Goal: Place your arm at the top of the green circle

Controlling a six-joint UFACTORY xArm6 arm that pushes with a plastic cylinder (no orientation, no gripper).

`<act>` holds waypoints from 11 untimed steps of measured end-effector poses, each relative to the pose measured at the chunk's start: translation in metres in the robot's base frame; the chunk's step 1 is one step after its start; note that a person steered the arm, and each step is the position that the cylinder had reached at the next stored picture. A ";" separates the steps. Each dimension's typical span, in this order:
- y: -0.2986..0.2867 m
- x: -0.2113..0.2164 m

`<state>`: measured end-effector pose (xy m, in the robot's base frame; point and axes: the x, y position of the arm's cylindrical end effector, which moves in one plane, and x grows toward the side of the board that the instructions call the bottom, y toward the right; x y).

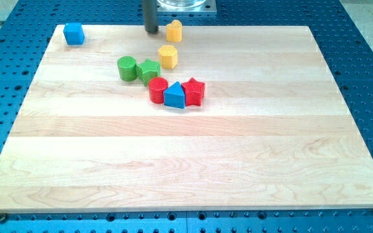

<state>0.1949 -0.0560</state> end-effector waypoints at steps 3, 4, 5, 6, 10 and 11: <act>-0.045 0.031; -0.045 0.031; -0.045 0.027; -0.045 0.027; -0.041 0.083; -0.061 0.114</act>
